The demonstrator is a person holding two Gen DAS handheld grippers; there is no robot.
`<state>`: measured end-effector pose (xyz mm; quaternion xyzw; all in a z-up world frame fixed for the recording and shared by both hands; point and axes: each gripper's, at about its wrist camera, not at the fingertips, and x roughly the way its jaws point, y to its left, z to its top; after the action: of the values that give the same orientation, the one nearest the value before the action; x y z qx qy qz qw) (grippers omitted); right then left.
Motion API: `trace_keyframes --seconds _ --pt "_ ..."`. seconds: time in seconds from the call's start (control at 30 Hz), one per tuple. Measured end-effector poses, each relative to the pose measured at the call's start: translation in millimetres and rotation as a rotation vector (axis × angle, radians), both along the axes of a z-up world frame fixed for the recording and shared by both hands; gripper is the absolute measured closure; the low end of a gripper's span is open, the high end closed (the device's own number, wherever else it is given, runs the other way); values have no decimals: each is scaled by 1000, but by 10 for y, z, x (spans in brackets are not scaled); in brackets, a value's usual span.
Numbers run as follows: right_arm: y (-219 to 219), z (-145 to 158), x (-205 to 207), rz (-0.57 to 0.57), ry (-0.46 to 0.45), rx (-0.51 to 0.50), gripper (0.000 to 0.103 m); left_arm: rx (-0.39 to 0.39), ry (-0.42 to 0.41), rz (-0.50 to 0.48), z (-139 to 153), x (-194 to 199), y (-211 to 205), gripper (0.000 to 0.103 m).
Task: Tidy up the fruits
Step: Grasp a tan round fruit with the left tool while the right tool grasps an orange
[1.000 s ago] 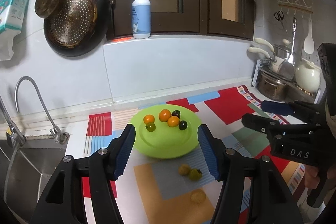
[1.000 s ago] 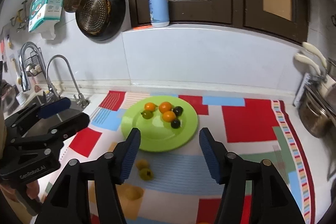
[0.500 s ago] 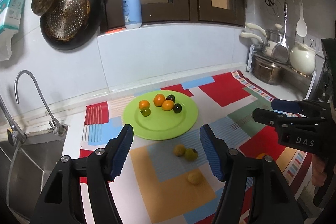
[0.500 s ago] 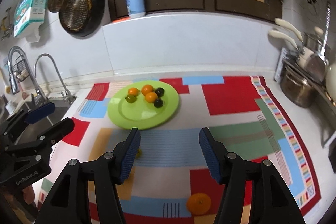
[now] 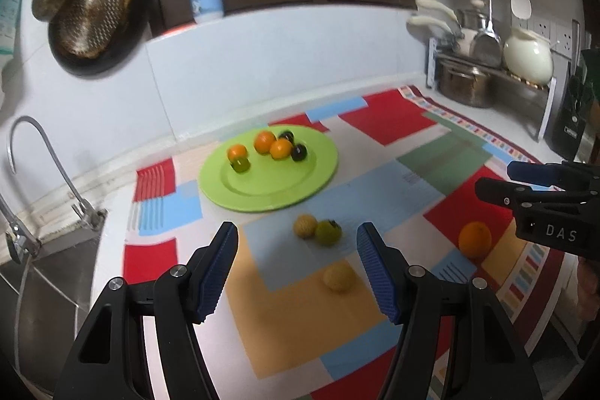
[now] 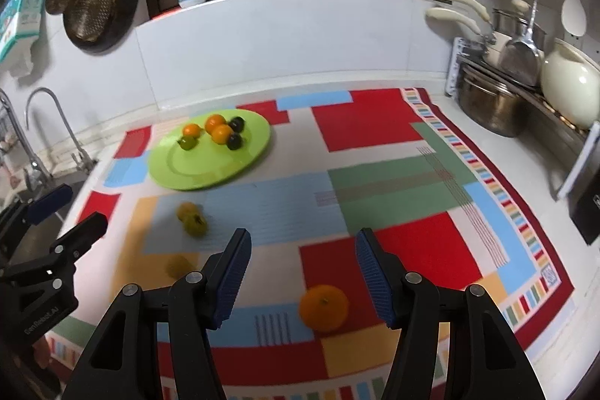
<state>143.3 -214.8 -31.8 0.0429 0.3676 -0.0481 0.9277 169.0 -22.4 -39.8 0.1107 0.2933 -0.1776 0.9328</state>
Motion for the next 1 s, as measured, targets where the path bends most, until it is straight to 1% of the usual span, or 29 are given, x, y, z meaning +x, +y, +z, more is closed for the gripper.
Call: trace_keyframes --seconds 0.1,0.23,0.4,0.7,0.9,0.97,1.0 --pt "-9 -82 -38 -11 14 -3 44 -6 43 -7 -104 27 -26 38" --pt "5 -209 -78 -11 40 -27 44 6 78 -11 -241 52 -64 38" --pt "-42 -383 -84 -19 85 -10 44 9 134 -25 -404 85 -120 38" --pt "-123 -622 -53 -37 150 12 44 23 196 -38 -614 156 -216 39" --pt "-118 -687 -8 -22 165 13 44 18 229 -40 -705 256 -265 47" --pt "-114 -703 11 -16 169 16 44 9 242 -44 -725 279 -277 53" --pt "-110 -713 19 -11 171 17 44 9 248 -45 -737 295 -288 55"
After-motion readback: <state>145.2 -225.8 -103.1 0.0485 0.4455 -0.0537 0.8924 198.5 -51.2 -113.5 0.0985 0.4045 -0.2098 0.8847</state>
